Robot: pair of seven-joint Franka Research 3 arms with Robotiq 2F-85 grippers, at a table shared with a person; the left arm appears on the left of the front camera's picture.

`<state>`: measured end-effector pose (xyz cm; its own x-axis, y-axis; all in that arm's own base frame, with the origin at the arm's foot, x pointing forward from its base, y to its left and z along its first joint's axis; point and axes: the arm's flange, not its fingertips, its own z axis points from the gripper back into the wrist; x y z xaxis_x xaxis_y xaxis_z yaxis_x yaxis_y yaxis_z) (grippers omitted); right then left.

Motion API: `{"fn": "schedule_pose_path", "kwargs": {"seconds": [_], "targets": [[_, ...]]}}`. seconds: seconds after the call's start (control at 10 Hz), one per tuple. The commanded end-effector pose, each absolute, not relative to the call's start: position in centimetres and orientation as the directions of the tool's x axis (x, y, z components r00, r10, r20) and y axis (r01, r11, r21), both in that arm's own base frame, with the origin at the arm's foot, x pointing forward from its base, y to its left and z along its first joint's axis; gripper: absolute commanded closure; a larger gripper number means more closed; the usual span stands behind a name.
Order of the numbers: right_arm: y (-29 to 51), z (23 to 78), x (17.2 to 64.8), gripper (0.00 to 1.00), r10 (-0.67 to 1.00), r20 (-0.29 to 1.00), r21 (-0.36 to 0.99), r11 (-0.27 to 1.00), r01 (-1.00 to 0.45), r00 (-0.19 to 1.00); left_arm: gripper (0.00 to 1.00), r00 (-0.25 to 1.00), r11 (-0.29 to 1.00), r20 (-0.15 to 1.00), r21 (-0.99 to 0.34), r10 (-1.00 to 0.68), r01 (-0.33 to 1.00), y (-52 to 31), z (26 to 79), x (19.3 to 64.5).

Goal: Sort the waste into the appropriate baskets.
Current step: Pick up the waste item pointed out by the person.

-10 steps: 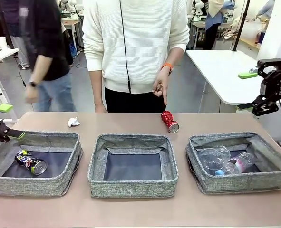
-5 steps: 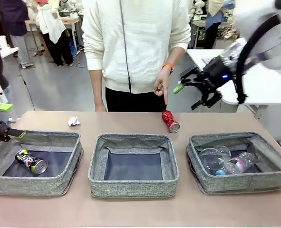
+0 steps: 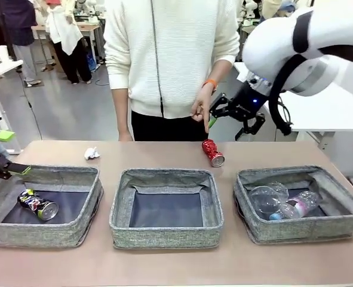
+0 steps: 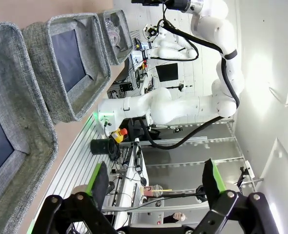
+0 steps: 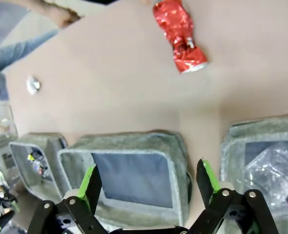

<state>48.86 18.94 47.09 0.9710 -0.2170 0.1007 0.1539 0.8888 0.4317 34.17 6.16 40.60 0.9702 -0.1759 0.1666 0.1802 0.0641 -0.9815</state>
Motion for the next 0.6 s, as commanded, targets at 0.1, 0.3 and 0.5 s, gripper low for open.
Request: {"fn": "schedule_pose_path", "kwargs": {"seconds": [0.1, 0.3, 0.5], "targets": [[18.1, 44.5, 53.0, 0.0, -0.091, 0.161, 0.409, 0.912, 0.017, 0.983, 0.0, 0.969, 0.063, 0.163, -0.982, -0.184, 0.177, 6.4, 41.0, 34.0], [17.4, 42.4, 54.8, 0.0, 0.062, 0.207, 0.352, 0.926, -0.134, 0.976, 0.0, 0.969, 0.063, 0.163, -0.982, -0.184, 0.177, 6.4, 41.0, 34.0], [17.3, 40.6, 56.1, 0.0, 0.068, 0.272, 0.215, 0.968, -0.129, 0.96, 0.0, 0.969, 0.063, 0.163, -0.982, -0.184, 0.177, 6.4, 41.0, 34.0]]}}
